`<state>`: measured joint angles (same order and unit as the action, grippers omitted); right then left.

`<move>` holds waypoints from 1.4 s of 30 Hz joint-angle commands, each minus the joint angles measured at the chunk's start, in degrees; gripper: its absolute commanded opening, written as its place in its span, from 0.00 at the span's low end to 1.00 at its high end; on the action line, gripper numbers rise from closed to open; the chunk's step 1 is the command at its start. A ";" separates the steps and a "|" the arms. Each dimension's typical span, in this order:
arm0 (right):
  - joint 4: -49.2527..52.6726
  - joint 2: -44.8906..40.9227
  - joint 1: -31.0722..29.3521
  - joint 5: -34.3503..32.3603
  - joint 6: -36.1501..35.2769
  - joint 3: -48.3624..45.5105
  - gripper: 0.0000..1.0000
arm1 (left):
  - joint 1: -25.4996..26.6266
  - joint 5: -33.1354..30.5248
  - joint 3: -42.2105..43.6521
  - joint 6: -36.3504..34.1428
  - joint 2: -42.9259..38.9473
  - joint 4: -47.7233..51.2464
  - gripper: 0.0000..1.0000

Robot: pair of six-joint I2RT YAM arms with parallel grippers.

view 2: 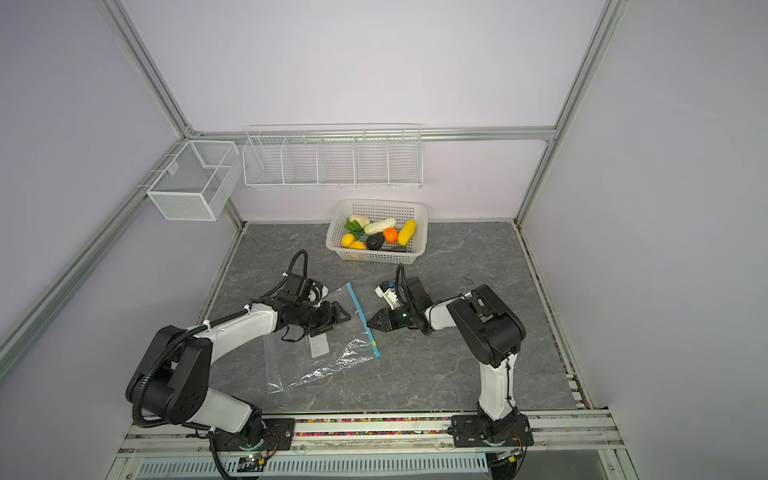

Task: Place the food in the zip-top bag and seal the zipper

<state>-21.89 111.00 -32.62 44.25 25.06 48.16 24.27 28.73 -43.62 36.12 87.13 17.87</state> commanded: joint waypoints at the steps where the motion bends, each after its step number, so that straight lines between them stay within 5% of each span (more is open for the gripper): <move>1: -1.82 1.90 -0.60 1.52 1.00 0.71 0.29 | -1.04 1.55 1.45 -1.13 1.97 -3.23 0.75; 27: 0.45 -0.10 -3.49 3.19 -0.22 1.85 0.21 | -1.16 4.30 6.00 1.29 4.94 -10.88 0.68; 34: 5.51 -3.74 -5.17 -2.10 -3.02 1.84 0.07 | -1.16 4.79 6.12 2.80 2.51 -11.36 0.68; 42: 9.26 -10.23 -8.63 -12.56 -8.32 4.19 0.07 | -1.16 2.85 1.38 3.52 -4.24 -6.11 0.68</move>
<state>-14.02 103.88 -39.86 37.17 20.56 51.44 23.24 33.58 -39.11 39.42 86.15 8.75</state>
